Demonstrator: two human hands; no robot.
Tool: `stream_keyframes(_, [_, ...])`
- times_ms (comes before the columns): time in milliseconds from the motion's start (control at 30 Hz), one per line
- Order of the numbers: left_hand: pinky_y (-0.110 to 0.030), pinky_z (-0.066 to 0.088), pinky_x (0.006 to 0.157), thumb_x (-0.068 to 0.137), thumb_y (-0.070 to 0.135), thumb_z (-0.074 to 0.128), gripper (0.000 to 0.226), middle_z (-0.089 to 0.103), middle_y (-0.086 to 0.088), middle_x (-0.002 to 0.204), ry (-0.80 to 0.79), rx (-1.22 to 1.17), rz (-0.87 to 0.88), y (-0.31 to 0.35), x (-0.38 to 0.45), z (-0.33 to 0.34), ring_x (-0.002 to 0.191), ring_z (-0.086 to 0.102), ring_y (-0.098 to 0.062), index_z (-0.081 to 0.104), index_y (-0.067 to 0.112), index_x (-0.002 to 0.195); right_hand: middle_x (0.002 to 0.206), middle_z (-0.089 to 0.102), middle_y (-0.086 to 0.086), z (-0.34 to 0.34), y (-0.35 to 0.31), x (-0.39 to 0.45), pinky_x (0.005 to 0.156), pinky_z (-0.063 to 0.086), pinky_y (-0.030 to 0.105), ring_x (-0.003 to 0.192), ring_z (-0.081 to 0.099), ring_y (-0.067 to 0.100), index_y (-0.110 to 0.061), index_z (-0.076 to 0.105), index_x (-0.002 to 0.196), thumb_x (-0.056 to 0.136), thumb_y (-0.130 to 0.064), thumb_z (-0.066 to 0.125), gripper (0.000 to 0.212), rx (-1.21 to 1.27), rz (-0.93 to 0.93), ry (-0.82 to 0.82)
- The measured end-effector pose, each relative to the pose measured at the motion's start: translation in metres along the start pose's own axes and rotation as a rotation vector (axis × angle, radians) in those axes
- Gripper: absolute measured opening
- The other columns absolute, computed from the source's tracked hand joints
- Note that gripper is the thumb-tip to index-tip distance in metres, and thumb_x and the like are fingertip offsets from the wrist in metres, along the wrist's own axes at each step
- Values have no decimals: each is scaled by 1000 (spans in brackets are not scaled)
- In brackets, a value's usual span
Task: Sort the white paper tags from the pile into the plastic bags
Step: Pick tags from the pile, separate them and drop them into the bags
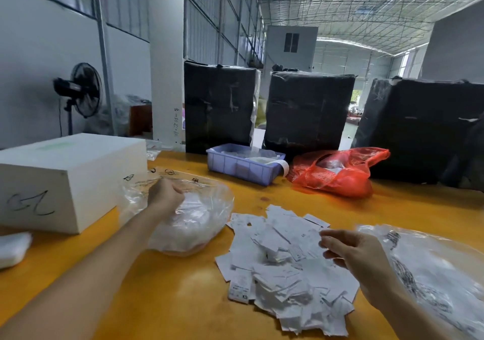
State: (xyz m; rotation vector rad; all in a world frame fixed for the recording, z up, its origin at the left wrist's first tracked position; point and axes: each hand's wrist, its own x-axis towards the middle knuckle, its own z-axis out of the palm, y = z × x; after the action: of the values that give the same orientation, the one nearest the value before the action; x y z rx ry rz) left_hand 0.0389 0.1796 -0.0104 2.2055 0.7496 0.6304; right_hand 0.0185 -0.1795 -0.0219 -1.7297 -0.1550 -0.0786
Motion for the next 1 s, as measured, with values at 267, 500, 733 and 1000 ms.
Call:
stream_keyframes(267, [-38,47,88,85,-4,58,26,58,-22,113,188,283,654,38,-49,28,106,53,-35,65,-2,109,82,71,1,-4,15,12,60,47,14,70,63,8,-8,71,96,85,-1,64,15,-304,-99,31])
stream_keyframes(500, [-33,29,109,96,52,37,50,37,1,148,-473,278,805,66,-115,110,137,30,-16,46,27,138,121,64,3,-9,31,9,92,42,19,110,58,12,-11,63,120,91,-17,58,30,-760,-168,-26])
stream_keyframes(733, [-55,12,114,48,96,-1,110,17,8,157,-552,425,760,71,-128,135,145,12,-21,28,47,142,96,72,5,-68,-25,-5,73,51,32,90,66,24,-13,70,99,86,-21,61,18,-836,-384,377])
stream_keyframes(1000, [-62,-9,111,53,100,13,103,2,8,160,-706,523,831,74,-142,143,147,-7,-22,14,52,144,138,32,5,-89,36,-10,97,40,46,125,36,30,-31,22,142,80,-55,63,78,-1353,170,-22])
